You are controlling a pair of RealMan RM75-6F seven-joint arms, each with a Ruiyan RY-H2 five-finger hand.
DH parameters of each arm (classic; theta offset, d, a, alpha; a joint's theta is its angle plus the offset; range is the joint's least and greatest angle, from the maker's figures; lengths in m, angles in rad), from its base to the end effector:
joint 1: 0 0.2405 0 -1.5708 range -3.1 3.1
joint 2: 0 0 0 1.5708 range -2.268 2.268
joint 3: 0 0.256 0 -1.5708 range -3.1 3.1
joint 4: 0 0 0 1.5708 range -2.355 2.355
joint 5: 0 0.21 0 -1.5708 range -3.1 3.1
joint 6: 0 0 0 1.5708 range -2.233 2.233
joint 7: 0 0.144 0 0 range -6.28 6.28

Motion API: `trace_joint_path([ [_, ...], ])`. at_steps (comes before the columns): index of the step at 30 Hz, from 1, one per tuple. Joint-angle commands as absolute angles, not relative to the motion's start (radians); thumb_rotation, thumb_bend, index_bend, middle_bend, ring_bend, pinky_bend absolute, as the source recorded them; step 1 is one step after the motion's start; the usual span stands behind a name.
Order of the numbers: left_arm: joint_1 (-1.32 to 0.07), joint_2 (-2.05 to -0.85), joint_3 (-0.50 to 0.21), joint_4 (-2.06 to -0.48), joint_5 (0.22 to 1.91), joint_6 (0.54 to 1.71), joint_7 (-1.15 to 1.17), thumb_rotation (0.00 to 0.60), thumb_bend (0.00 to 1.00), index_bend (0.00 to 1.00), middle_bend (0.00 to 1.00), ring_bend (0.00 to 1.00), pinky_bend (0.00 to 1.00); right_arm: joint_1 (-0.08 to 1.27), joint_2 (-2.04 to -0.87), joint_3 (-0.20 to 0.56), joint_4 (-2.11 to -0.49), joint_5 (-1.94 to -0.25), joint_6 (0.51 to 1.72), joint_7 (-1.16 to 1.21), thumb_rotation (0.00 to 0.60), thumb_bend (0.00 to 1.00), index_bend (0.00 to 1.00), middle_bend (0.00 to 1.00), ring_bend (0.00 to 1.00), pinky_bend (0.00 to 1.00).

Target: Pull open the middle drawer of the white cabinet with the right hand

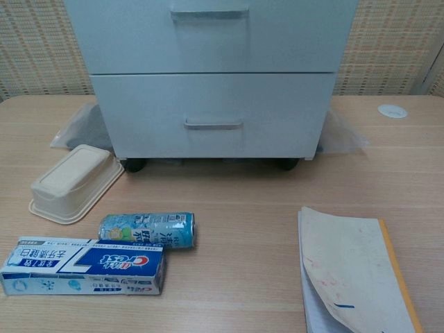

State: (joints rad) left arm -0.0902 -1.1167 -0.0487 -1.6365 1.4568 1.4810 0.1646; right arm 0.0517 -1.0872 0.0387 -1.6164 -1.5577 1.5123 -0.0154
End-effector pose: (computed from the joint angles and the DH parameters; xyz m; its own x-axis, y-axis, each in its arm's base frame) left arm -0.3113 0.1820 0.1591 0.5183 0.0116 0.8551 0.8547 0.0254 -0.5185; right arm -0.3100 -0.1683 0.1676 0.4378 0.0026 0.8991 -0.8985 -0.0355 0.4376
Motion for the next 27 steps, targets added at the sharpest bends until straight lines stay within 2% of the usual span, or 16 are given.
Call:
trace_joint_path([
  [1, -0.091, -1.116, -0.048, -1.636, 1.457, 1.48, 0.162, 0.6, 0.26, 0.12, 0.11, 0.1, 0.14, 0.05, -1.086, 0.038, -1.617, -1.561, 1.515, -0.014, 0.6, 0.15, 0.18, 0.31, 0.25, 0.27],
  [11, -0.088, -1.116, -0.049, -1.644, 1.476, 1.498, 0.162, 0.6, 0.26, 0.12, 0.11, 0.1, 0.14, 0.046, -1.079, 0.035, -1.614, -1.574, 1.529, 0.001, 0.6, 0.15, 0.18, 0.32, 0.25, 0.27],
  [15, -0.091, -1.116, -0.049, -1.645, 1.478, 1.495, 0.163, 0.6, 0.26, 0.12, 0.11, 0.1, 0.14, 0.05, -1.075, 0.036, -1.619, -1.583, 1.528, -0.002, 0.6, 0.15, 0.18, 0.35, 0.26, 0.29],
  [18, -0.092, -1.116, -0.05, -1.645, 1.479, 1.494, 0.161, 0.6, 0.26, 0.12, 0.11, 0.1, 0.14, 0.059, -1.073, 0.037, -1.627, -1.594, 1.524, -0.011, 0.6, 0.15, 0.18, 0.38, 0.28, 0.33],
  [23, -0.096, -1.113, -0.05, -1.643, 1.485, 1.491, 0.159, 0.6, 0.26, 0.12, 0.11, 0.1, 0.14, 0.091, -1.066, 0.043, -1.663, -1.621, 1.496, -0.04, 0.6, 0.16, 0.18, 0.47, 0.38, 0.44],
  [27, -0.099, -1.113, -0.05, -1.639, 1.492, 1.492, 0.152, 0.6, 0.26, 0.12, 0.11, 0.1, 0.14, 0.132, -1.058, 0.053, -1.71, -1.65, 1.46, -0.1, 0.6, 0.16, 0.18, 0.55, 0.52, 0.58],
])
